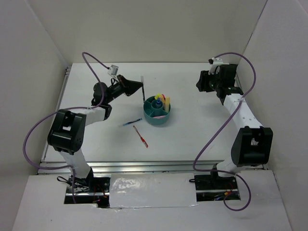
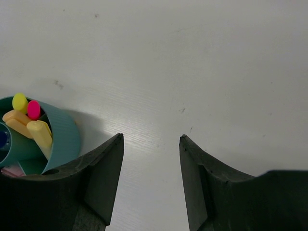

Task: Sort the stationery into containers
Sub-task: Place the pen in the storage box.

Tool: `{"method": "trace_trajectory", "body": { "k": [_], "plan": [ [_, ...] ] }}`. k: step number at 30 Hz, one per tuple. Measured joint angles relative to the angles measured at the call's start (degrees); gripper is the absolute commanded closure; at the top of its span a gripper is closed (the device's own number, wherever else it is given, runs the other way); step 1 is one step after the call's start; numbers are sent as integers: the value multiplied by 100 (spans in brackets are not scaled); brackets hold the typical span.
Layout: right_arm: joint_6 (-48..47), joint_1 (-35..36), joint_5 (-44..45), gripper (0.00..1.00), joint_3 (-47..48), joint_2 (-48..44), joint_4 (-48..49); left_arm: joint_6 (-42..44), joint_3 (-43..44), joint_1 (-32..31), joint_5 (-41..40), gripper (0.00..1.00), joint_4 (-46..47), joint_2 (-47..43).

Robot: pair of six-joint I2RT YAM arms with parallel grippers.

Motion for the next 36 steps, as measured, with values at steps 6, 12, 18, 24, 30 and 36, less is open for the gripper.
{"method": "trace_trajectory", "body": {
  "k": [6,12,18,24,30,36],
  "plan": [
    [-4,0,50,41,-63,-116,2,-20,-22,-46,-120,100,-15,229],
    [-4,0,94,37,-63,-131,2,-44,-203,-166,-212,100,2,286],
    [7,0,155,8,-63,-131,0,-131,-396,-264,-275,97,-4,317],
    [-7,0,240,0,-103,-155,9,-116,-494,-317,-326,89,-7,367],
    [-7,0,262,0,-234,-214,2,22,-516,-328,-382,79,-81,503],
    [-9,0,280,0,-247,-223,4,162,-511,-328,-372,45,-157,597]
  ]
}}
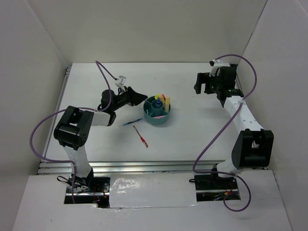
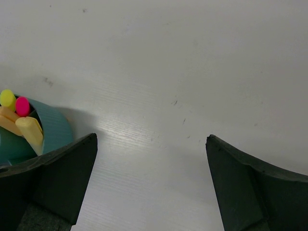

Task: Sort the stationery into containers
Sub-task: Place the pen in the storage box, then pick up the pen from the center of the board.

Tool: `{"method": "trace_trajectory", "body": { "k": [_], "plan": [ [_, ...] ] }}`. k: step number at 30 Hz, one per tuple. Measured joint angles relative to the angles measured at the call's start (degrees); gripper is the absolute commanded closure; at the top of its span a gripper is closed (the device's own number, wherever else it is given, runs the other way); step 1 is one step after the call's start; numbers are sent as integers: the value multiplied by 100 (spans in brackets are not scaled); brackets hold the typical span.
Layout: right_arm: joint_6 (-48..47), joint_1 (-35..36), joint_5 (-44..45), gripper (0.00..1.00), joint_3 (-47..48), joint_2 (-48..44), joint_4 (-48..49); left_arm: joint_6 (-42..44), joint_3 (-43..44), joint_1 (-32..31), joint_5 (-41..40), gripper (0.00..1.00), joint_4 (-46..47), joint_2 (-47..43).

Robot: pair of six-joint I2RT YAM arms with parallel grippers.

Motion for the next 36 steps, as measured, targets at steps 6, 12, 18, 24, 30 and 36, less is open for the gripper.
{"method": "trace_trajectory", "body": {
  "k": [6,12,18,24,30,36],
  "plan": [
    [-2,0,28,0,0,0,-2,177,13,11,120,44,-61,-50],
    [-20,0,66,0,0,0,-2,1274,175,417,518,53,-1700,-1054],
    [-17,0,52,0,0,0,0,3974,916,1003,446,58,-4745,-2122],
    [-20,0,-46,0,0,31,0,6061,981,1040,125,60,-7350,-2205],
    [-22,20,-83,0,33,118,-2,7016,1047,1023,-326,61,-8745,-1707],
    [-28,188,-109,0,33,120,-2,7429,1300,887,-717,62,-9392,-1154]
  ]
}}
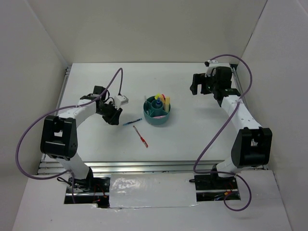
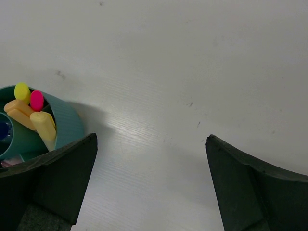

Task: Sort the stationery into containers
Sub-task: Pick up the pen from the center of the board.

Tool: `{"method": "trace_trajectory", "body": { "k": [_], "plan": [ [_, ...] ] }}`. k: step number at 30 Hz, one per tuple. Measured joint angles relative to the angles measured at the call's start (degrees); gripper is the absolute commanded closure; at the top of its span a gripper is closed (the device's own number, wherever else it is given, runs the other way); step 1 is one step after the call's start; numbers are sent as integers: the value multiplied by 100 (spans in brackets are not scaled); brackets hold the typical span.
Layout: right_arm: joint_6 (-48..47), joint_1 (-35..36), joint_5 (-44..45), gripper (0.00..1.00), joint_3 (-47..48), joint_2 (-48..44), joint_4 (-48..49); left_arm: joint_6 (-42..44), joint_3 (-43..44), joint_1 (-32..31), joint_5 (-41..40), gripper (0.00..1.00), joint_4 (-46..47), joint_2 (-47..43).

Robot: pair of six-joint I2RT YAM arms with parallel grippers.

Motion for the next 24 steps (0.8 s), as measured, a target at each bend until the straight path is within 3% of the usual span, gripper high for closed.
{"method": "trace_trajectory", "body": {
  "k": [24],
  "plan": [
    [-24,22,-9,0,0,0,4,369,229,-671,-697,62,-11,734]
  ]
}}
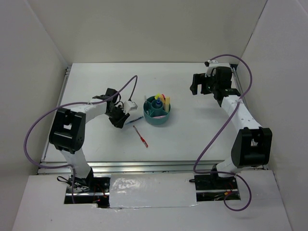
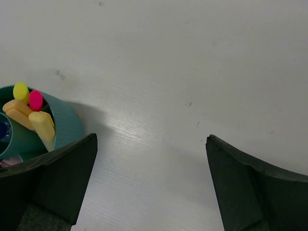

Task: Sort the stationery into containers
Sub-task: Pick up the pen from the center of the board.

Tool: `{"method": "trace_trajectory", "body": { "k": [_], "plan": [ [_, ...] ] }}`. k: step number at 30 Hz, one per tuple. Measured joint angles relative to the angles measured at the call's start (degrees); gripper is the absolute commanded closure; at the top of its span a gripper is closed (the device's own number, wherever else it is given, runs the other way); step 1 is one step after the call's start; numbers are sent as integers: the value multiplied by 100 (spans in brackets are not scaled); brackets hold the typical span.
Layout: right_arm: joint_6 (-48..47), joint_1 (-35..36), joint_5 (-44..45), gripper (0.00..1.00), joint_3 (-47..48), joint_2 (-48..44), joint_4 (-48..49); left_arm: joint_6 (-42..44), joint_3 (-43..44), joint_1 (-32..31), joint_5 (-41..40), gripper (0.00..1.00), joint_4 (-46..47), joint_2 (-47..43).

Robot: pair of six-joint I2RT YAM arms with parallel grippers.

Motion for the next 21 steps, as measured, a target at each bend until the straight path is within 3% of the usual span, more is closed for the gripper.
{"method": "trace_trajectory", "body": {
  "k": [7,21],
  "plan": [
    [-9,-2,0,0,-15,-2,4,-122,2,-92,-186,54,319,20],
    [-9,-28,-17,0,-122,-17,17,-85,142,-302,-229,66,776,225]
  ]
}}
